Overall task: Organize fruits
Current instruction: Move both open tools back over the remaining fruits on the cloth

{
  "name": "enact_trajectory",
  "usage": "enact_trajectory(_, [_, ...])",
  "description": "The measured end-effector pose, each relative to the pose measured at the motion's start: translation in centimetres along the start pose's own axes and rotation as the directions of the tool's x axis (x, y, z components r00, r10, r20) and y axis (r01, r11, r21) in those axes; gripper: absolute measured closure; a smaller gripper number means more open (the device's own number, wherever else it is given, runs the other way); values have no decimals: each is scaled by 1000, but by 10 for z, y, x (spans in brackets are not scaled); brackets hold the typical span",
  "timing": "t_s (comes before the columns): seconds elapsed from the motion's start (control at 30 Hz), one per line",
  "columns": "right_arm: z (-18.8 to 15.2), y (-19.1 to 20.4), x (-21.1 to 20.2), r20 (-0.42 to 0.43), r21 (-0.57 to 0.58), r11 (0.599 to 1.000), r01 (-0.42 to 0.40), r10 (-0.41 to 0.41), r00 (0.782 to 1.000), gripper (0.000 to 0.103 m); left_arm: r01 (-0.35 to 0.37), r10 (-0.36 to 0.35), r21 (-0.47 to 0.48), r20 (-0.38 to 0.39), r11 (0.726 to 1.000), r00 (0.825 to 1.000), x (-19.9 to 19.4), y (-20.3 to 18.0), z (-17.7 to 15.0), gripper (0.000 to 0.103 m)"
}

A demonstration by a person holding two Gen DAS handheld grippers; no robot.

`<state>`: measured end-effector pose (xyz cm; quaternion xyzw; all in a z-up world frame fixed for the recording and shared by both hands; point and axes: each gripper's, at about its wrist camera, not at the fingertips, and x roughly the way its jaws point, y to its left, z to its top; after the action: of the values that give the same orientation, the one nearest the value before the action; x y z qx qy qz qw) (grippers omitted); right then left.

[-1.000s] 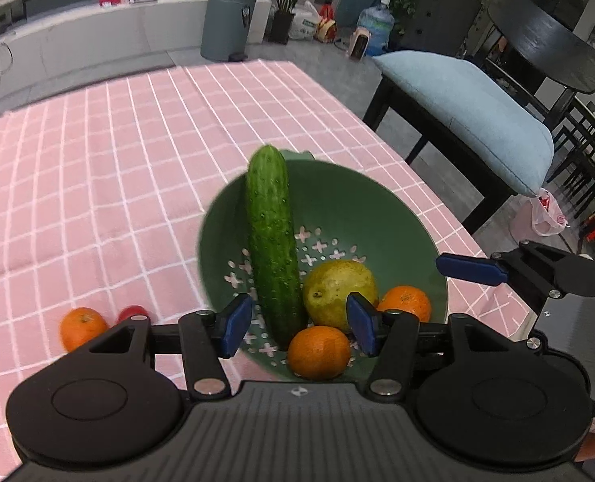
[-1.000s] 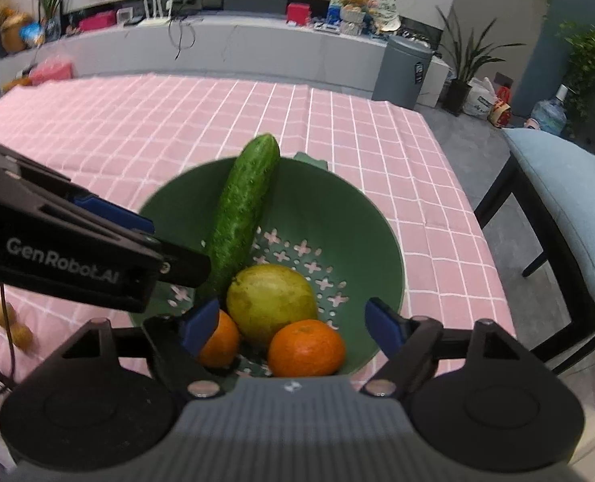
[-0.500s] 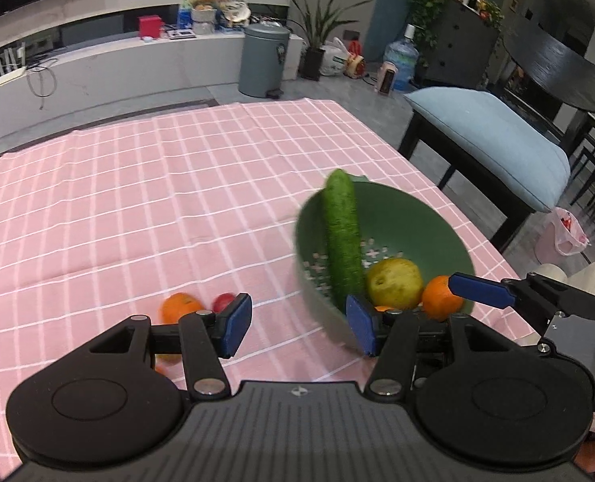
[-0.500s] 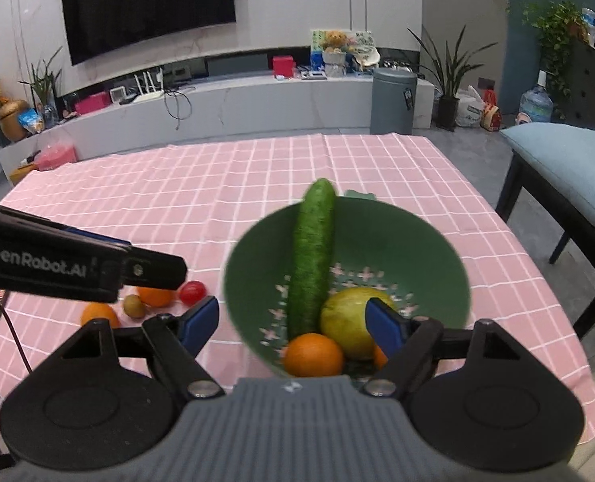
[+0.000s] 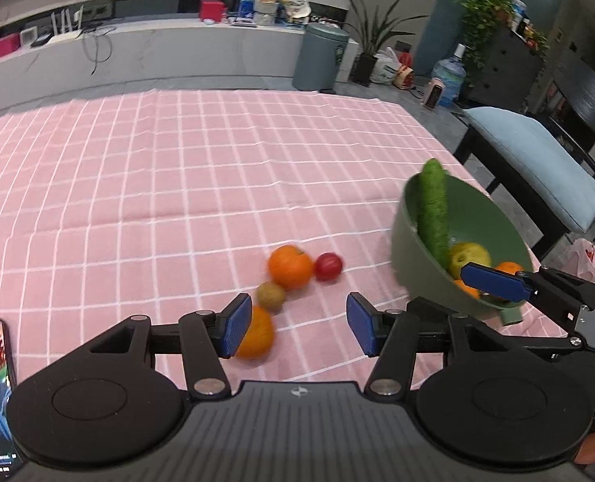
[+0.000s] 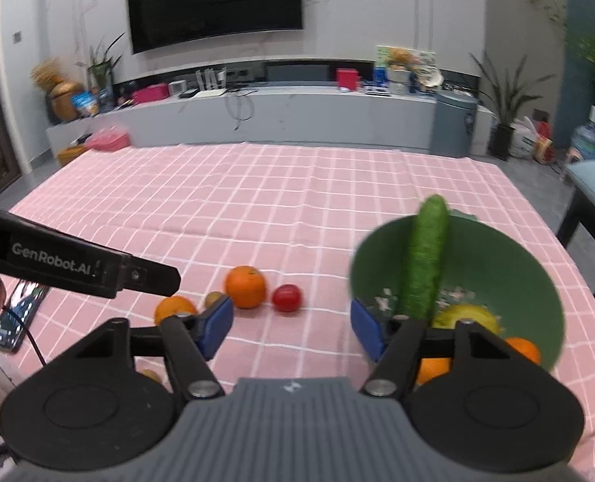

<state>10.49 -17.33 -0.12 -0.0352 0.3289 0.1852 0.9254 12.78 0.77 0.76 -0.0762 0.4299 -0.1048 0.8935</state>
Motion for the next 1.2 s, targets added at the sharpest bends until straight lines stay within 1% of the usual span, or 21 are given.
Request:
enact_trajectory(0.03, [0,3,2,-4,-14,1000,-2,2,1000,43,-4,4,-10,1,1000,1000,1,5,-3,39])
enact_trajectory(0.1, [0,10,9,-11,-50,999,-12,12,1000,49,-3,3,-30,0,1000,1000,5,14,-7,39])
enact_trajectory(0.2, [-2,17,19,-36,-106,994,-18,14,999,54,20,-22,-70,-25,997,999,13,26,-13,39])
enact_trajectory(0.4, [-5,31,38,-65,-170,985,-41,30,997,55,-2,-5,-96,-71,995,997,31,38,-19,39])
enact_trajectory(0.53, [-5,33,49,-75,-175,983,-61,49,996,55,-2,-10,-117,-99,993,995,42,45,-18,39])
enact_trajectory(0.73, [-6,32,66,-103,-163,984,-69,53,993,55,-6,-9,-109,-138,994,990,58,45,-16,39])
enact_trajectory(0.77, [-7,31,69,-109,-163,984,-70,53,993,55,-8,-8,-110,-143,994,990,59,45,-16,40])
enact_trajectory(0.87, [-9,31,73,-119,-160,984,-73,54,991,55,-12,-5,-104,-164,994,986,65,44,-17,47])
enact_trajectory(0.93, [-8,30,76,-121,-161,984,-74,55,991,55,-11,-7,-107,-170,994,985,68,45,-17,54])
enact_trajectory(1.1, [-8,30,80,-119,-162,983,-80,61,991,56,2,-21,-120,-162,993,987,67,47,-16,57])
enact_trajectory(1.2, [-7,31,78,-113,-163,983,-80,62,992,56,-5,-15,-138,-150,990,989,65,50,-16,57])
